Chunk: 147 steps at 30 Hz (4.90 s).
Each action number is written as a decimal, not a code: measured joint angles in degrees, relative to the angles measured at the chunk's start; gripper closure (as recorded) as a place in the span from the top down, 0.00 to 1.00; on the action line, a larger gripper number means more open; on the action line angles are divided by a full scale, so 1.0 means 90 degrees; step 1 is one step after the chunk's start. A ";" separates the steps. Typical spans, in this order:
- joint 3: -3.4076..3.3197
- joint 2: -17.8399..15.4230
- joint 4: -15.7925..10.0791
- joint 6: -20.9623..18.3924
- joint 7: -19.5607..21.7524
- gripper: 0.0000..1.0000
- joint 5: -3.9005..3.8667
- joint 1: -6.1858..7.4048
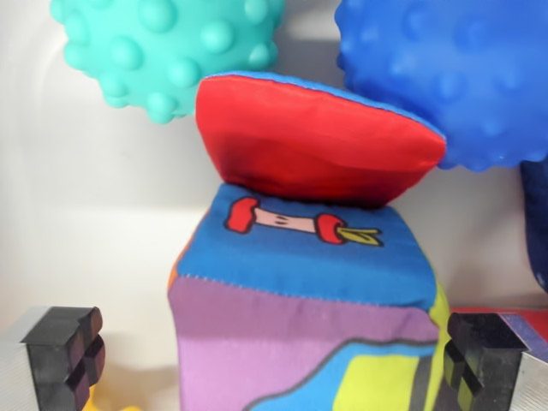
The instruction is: Pick an object from the bin
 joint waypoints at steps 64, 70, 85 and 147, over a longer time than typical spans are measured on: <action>-0.0074 0.0478 0.0103 0.0405 0.0002 0.00 -0.0008 0.0058; -0.0074 0.0324 0.0075 0.0292 0.0002 0.00 -0.0007 0.0058; -0.0069 -0.0255 0.0001 -0.0211 -0.0004 0.00 0.0002 0.0058; -0.0056 -0.2150 0.1192 -0.3292 -0.0044 0.00 0.0072 0.0058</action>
